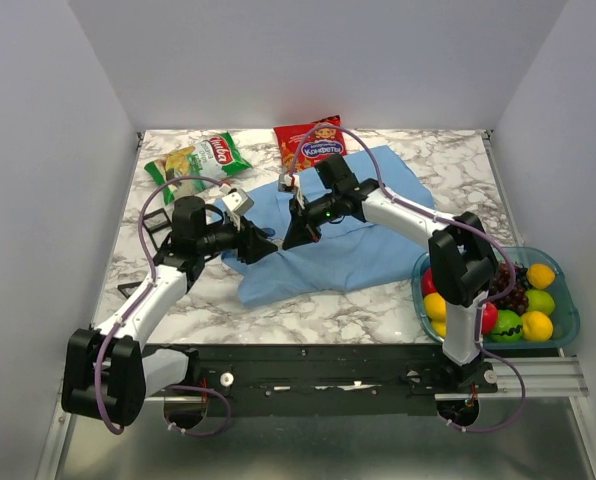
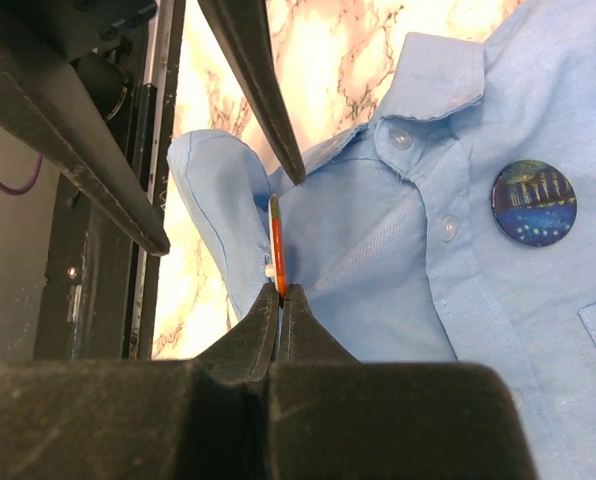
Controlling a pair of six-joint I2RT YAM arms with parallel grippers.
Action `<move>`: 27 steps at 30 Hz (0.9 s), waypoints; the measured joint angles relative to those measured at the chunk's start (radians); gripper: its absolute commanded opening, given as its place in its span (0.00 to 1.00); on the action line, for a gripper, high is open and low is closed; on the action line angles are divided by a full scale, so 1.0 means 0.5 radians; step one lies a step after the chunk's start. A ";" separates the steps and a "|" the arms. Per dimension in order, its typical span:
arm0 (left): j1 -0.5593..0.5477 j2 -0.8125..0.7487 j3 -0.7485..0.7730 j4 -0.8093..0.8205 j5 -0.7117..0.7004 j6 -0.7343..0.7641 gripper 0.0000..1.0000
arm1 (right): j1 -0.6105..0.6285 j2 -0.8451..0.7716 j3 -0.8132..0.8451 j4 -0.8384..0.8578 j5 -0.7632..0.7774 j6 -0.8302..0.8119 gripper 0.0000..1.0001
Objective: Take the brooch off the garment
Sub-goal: Remove the brooch from the clothes.
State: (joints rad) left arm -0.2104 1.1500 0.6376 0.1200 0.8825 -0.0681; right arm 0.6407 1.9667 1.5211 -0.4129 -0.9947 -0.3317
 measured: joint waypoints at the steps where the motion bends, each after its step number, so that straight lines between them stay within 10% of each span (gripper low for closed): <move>1: 0.000 -0.010 0.005 -0.031 -0.002 0.050 0.60 | 0.000 0.000 0.000 0.000 0.006 0.000 0.01; 13: 0.037 -0.123 0.010 -0.103 -0.472 0.167 0.60 | 0.000 -0.003 0.053 0.000 0.104 -0.095 0.01; 27: 0.041 0.153 0.010 0.112 -0.247 -0.056 0.57 | 0.000 -0.004 0.053 0.066 0.149 0.091 0.01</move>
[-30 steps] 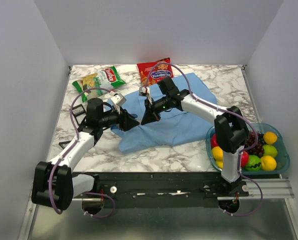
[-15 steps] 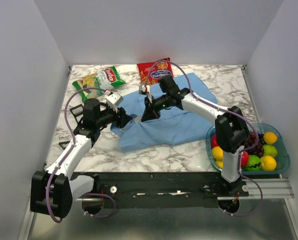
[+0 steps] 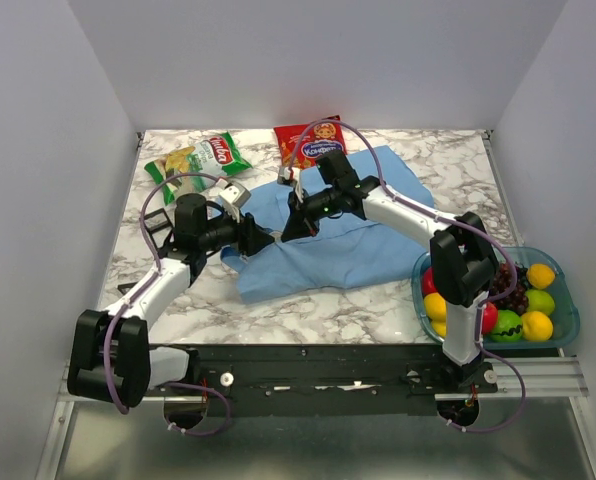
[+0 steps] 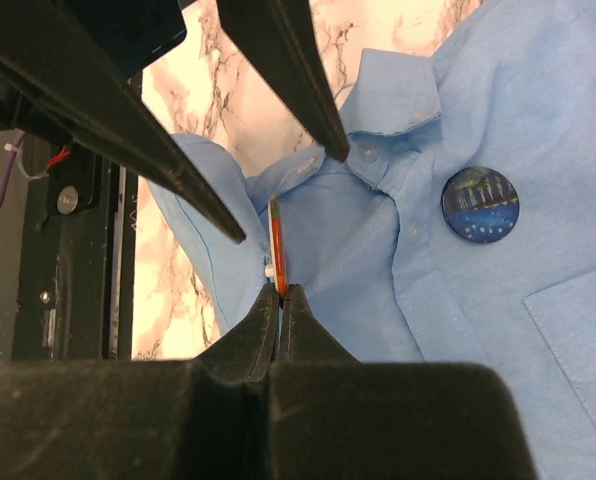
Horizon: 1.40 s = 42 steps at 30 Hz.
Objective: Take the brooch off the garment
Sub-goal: Remove the brooch from the clothes.
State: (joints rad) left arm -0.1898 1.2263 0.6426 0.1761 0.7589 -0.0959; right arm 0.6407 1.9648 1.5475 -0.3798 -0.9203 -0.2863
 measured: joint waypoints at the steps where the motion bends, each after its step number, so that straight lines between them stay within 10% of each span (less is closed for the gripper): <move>1: 0.000 0.013 0.000 0.017 0.034 -0.017 0.57 | 0.000 0.000 0.000 0.003 0.005 0.008 0.01; 42: 0.002 0.404 0.092 0.231 0.095 -0.526 0.37 | -0.001 -0.005 -0.016 0.067 0.134 -0.083 0.01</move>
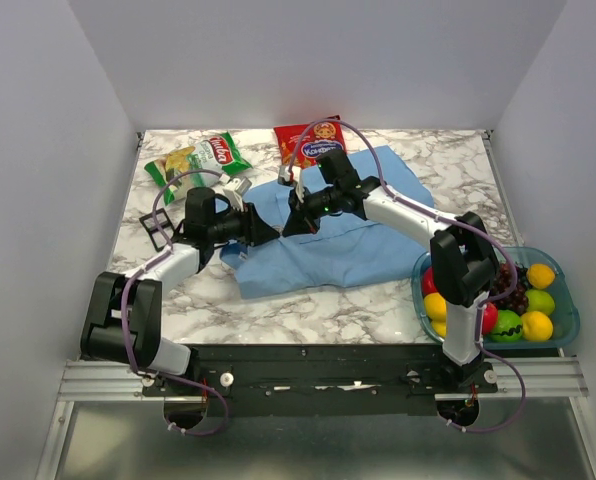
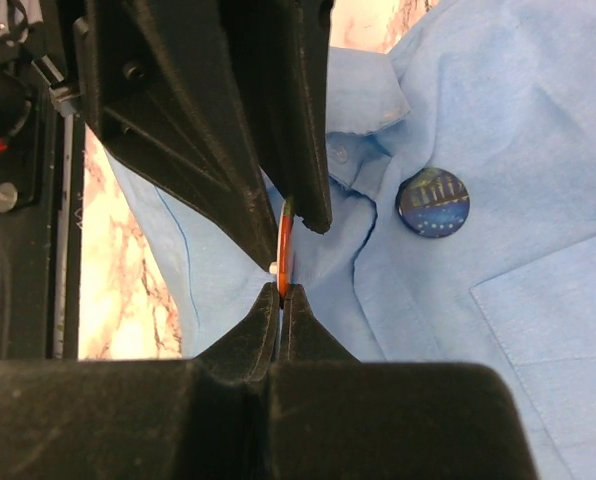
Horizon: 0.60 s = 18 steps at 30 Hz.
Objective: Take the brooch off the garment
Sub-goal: Remove the brooch from the clothes.
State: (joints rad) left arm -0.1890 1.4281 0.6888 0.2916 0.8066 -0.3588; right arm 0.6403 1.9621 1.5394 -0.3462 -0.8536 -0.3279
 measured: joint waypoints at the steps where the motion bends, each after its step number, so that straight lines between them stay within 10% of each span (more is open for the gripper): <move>1: 0.000 0.019 0.015 -0.009 -0.005 -0.023 0.36 | 0.001 -0.002 0.000 -0.002 0.008 -0.034 0.01; 18: 0.082 0.092 0.154 -0.146 0.108 -0.062 0.56 | 0.047 -0.108 -0.126 0.095 0.302 0.006 0.01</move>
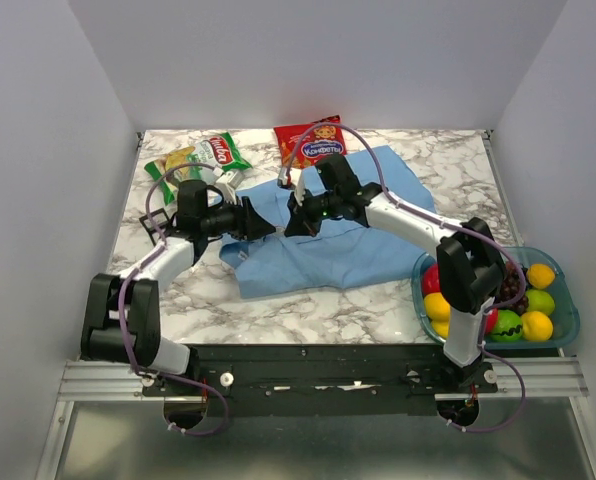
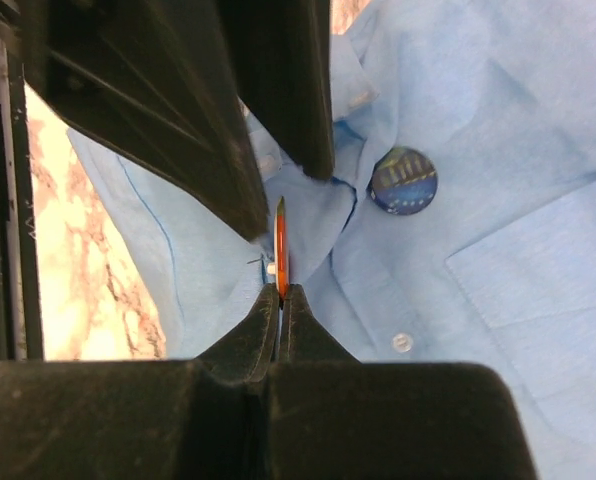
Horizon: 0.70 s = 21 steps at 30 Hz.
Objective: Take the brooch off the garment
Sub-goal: Remove the brooch from the clothes.
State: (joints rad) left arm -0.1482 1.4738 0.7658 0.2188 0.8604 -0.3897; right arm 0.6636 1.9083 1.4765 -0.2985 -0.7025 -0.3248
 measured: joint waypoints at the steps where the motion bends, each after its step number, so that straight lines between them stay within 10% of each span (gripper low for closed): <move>1: 0.010 -0.043 -0.005 -0.024 0.011 0.045 0.57 | 0.008 -0.012 -0.014 0.002 0.026 0.031 0.00; 21: 0.050 -0.720 -0.002 -0.745 -0.290 0.774 0.60 | 0.105 -0.040 -0.327 0.718 0.169 -0.431 0.01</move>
State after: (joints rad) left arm -0.1234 1.1137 0.7647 -0.1535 0.7155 -0.0025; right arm 0.7158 1.8885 1.3128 0.0605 -0.6178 -0.5404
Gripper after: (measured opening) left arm 0.597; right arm 0.017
